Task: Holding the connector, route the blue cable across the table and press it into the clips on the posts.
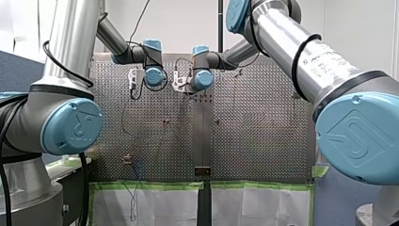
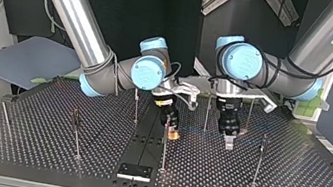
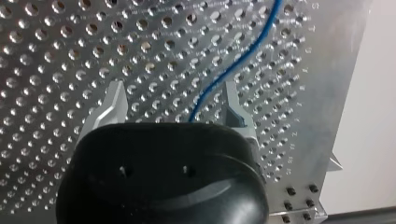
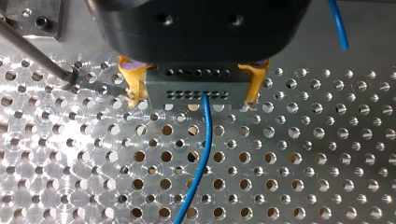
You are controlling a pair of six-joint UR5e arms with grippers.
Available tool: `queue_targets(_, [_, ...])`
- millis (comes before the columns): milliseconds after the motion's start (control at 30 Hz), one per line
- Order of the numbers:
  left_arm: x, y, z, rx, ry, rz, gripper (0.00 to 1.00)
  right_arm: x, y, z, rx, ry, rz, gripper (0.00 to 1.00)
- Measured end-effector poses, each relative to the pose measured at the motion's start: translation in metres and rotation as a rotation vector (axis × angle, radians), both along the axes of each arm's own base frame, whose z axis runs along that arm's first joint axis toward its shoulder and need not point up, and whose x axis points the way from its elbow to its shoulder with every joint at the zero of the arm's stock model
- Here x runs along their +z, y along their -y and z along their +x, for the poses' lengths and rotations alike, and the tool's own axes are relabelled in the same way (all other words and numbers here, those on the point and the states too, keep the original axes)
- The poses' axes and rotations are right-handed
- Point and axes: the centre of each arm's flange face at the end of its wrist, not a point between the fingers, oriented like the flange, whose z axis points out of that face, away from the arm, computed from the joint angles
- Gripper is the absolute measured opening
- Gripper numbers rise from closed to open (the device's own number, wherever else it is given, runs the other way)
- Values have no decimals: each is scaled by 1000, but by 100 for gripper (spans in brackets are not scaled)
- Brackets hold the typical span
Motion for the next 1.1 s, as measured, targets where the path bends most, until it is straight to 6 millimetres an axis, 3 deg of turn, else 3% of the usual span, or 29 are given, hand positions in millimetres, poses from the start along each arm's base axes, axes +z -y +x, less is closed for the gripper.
queue_targets(567, [0,-18,10,37,9,-2,100,0,4,-2,8,-1,0,0])
queue_targets(600, [0,-17,10,37,10,-2,89,0,4,-2,8,-1,0,0])
queue_targets(633, [1,-17,10,36,12,-3,69,0,4,-2,9,-1,0,0])
queue_targets(667, [1,-17,10,35,14,-3,69,0,4,-2,9,-1,0,0])
queue_targets(733, [2,-16,10,34,18,-4,44,0,4,-2,8,-1,0,0])
queue_targets(767, [2,-15,10,33,22,-4,44,0,4,-2,8,-1,-1,0])
queue_targets(833, [3,-14,10,32,28,-6,9,0,4,-2,8,0,-1,0])
queue_targets(867, [3,-13,10,33,32,-7,9,0,4,-2,8,0,-1,0])
queue_targets(900, [3,-12,10,35,35,-8,2,0,4,-2,7,0,0,0])
queue_targets(1100, [4,-12,8,61,39,-14,2,0,3,-2,9,0,1,0])
